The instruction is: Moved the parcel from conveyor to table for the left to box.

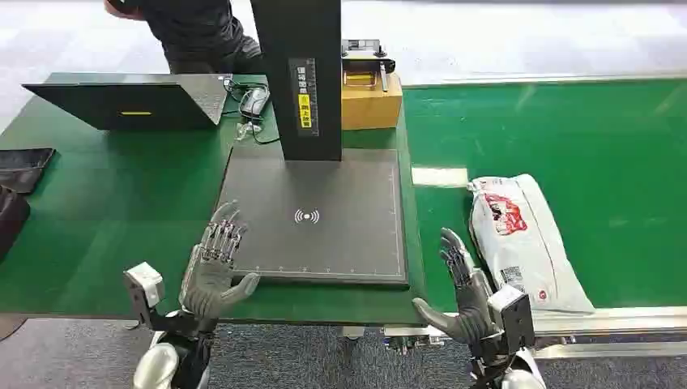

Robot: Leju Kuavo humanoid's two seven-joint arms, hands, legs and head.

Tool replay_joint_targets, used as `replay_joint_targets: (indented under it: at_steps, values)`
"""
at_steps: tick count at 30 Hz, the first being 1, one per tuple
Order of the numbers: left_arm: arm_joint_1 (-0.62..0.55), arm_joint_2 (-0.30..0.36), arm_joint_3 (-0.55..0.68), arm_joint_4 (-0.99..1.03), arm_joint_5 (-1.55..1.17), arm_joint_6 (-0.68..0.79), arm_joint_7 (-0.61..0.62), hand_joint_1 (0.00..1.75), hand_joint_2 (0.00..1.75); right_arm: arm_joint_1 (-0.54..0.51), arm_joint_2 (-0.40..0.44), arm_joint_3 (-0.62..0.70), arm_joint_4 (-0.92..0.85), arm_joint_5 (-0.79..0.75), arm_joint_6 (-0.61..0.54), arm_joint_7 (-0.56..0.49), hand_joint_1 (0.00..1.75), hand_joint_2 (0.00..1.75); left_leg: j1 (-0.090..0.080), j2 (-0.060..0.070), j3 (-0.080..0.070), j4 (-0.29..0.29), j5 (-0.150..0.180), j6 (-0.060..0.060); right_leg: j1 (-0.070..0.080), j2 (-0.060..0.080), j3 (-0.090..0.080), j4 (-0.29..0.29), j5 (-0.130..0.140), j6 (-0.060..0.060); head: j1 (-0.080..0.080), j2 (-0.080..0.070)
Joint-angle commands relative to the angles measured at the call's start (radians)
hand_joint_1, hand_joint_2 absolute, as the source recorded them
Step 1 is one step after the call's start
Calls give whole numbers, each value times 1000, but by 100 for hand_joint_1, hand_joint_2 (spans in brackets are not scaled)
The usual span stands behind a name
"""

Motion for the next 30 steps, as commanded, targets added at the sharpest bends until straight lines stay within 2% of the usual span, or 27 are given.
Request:
replay_joint_targets:
  at_steps: [1, 2, 4, 8, 14, 15, 18, 21, 23, 27, 30]
  values:
    - [-29, 16, -11, 36, 2, -5, 4, 0, 175, -87, -67, -15, 32, 134, -79, 5, 0, 175, 0, 0, 0, 0, 0, -2, 0, 1, 0, -1, 0, 1, 0, 0]
    - [-29, 18, -11, 36, 3, -3, 2, 0, 175, -113, -82, -9, 33, 210, -144, -28, 0, 175, 0, 0, 1, -1, 0, -2, 0, 1, 1, -1, 1, 2, 0, 0]
    - [-29, 20, -13, 36, 4, -4, -3, 0, 175, -154, -99, -12, 29, 213, -154, -43, 0, 175, 0, 1, 1, -1, 1, -3, 0, 2, 1, -1, 1, 2, 0, 0]
    - [-27, 22, -12, 34, 6, -2, -7, 0, 175, -222, -127, -42, 53, 265, -205, -17, 0, 175, 0, 1, 0, 0, 0, -1, 0, 1, 0, 0, 1, 1, 0, 0]
    - [-27, 28, -13, 30, 10, 4, -15, 0, 175, -355, -192, -110, 192, 330, -281, -10, 0, 175, 0, 2, 2, -1, 1, -2, 0, 2, 1, -1, 2, 2, 0, 0]
    - [-26, 26, -12, 29, 6, 8, -16, 0, 175, -385, -205, -122, 235, 394, -320, 32, 0, 175, 0, 1, 1, 0, 1, -1, 0, 1, 1, -1, 1, 2, 0, 0]
    - [-24, 17, -10, 19, -12, 21, -17, 0, 175, -431, -240, -150, 340, 459, -315, 110, 0, 175, 0, 1, 2, -1, 1, -2, 0, 2, 2, -2, 2, 2, 0, 0]
    - [-23, 17, -9, 13, -13, 21, -16, 0, 175, -439, -250, -162, 377, 464, -318, 105, 0, 175, 1, 0, 2, 0, 1, -2, 0, 0, 2, -2, 1, 2, 0, 0]
    - [-22, 16, -3, 9, -12, 20, -13, 0, 175, -449, -259, -184, 420, 532, -350, 168, 0, 175, 0, 0, 2, 0, 0, -1, 0, 0, 2, -1, 1, 2, 0, 0]
    - [-23, 20, 4, 17, -7, 17, -7, 0, 175, -494, -277, -262, 578, 529, -350, 190, 0, 175, 0, -1, 1, 0, 0, -1, 0, 0, 2, -1, 1, 2, 0, 0]
    - [-22, 21, 2, 24, -4, 13, -7, 0, 175, -494, -284, -274, 635, 525, -319, 221, 0, 175, 1, -1, 3, -1, 1, -2, 0, 0, 3, -3, 1, 2, 0, 0]
